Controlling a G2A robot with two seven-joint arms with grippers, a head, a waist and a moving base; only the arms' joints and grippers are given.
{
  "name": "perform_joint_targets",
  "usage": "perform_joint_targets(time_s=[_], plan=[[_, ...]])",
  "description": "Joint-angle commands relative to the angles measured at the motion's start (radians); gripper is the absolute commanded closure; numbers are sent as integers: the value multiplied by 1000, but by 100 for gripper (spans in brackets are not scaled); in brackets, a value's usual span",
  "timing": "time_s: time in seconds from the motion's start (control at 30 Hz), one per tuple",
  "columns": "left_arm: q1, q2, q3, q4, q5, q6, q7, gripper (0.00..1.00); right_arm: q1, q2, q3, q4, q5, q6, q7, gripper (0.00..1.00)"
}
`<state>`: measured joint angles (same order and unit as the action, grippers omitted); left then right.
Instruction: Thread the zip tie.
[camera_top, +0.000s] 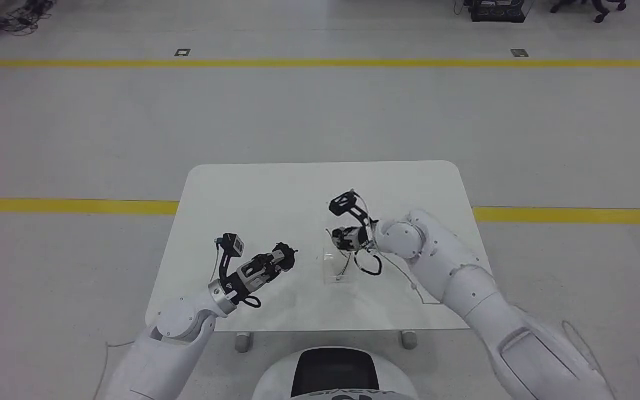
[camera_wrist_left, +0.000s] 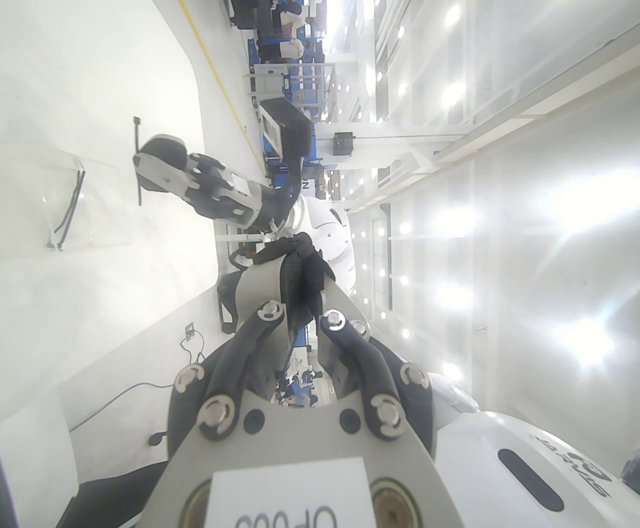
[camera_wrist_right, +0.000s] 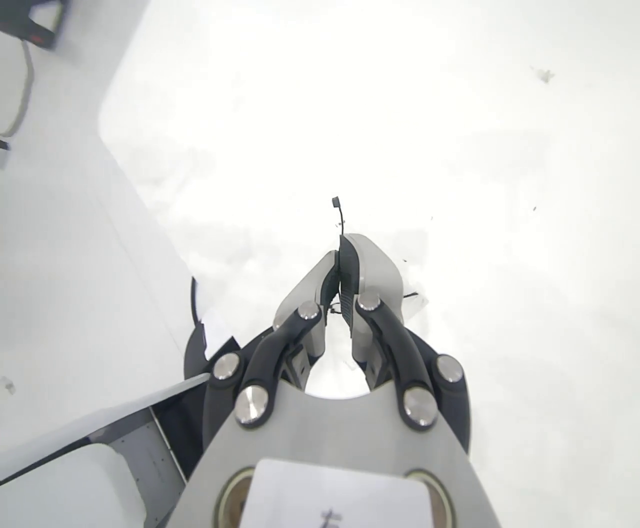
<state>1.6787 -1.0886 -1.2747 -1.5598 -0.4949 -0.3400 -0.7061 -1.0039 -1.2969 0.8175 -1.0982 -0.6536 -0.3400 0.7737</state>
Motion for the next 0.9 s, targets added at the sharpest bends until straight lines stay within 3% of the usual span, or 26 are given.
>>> perform_joint_targets(time_s=[0.0, 0.2, 0.3, 0.6, 0.7, 0.87], plan=[[0, 0, 0, 0, 0, 0, 0, 100, -8, 6, 7, -16, 2, 0, 4, 100], [0, 0, 0, 0, 0, 0, 0, 100, -8, 6, 7, -16, 2, 0, 4, 100], [0, 0, 0, 0, 0, 0, 0, 100, -46, 13, 45, -43, 30, 0, -117, 100], [0, 0, 0, 0, 0, 0, 0, 100, -283, 99, 140, -342, 2, 0, -393, 100], [0, 0, 0, 0, 0, 0, 0, 100, -339, 126, 134, -413, 21, 0, -470, 100], [0, 0, 0, 0, 0, 0, 0, 100, -377, 164, 89, -470, 39, 0, -586, 100]])
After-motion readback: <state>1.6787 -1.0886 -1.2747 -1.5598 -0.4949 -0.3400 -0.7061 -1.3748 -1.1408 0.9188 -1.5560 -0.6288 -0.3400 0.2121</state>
